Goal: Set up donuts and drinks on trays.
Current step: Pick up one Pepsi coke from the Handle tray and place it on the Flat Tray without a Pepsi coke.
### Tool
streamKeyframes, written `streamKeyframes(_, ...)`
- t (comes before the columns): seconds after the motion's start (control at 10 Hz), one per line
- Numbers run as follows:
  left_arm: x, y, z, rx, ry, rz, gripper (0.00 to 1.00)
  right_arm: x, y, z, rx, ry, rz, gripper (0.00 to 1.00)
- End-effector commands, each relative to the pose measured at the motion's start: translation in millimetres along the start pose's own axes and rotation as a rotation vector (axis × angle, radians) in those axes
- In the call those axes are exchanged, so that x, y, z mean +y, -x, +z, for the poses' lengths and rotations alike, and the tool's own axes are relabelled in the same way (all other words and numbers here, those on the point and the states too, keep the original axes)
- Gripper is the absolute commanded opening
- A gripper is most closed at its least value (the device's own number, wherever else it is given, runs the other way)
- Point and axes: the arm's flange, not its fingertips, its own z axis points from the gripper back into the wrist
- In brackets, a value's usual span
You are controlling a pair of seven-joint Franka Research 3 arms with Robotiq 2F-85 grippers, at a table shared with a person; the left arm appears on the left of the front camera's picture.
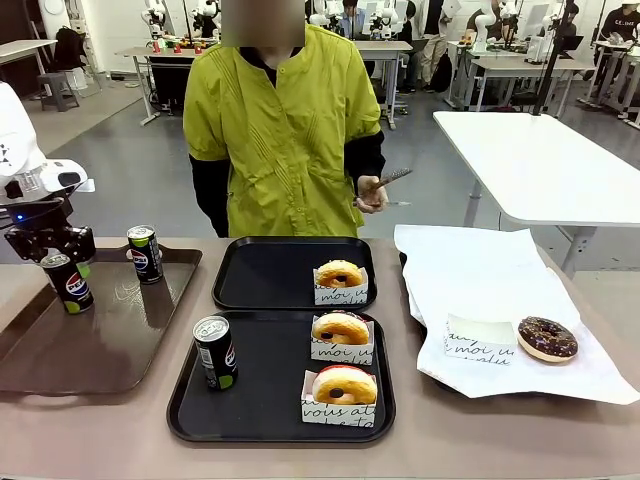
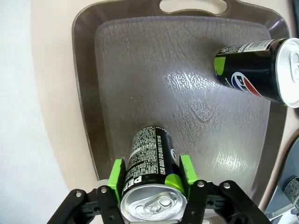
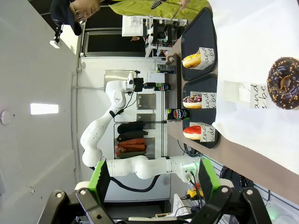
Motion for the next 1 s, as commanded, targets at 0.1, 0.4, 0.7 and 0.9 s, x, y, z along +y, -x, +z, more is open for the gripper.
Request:
streamKeyframes(0.1, 4, -2, 1, 0.006, 0.007, -0.017, 0.0, 0, 0, -1, -0.009, -0.021, 0.01, 1.0)
streamKeyframes(0.4, -1, 3, 9, 0.0, -0.007, -0.052, 0.0, 0, 0, -1, -0.009, -0.021, 0.01, 1.0)
streamKeyframes(0.7, -24, 19, 57, -0.089, 0.005, -0.217, 0.54, 0, 0, -1, -0.009, -0.021, 0.01, 1.0)
streamKeyframes(0.9, -61, 48, 102, -0.102, -0.043, -0.35, 0.54, 0, 0, -1, -0.009, -0.021, 0.01, 1.0)
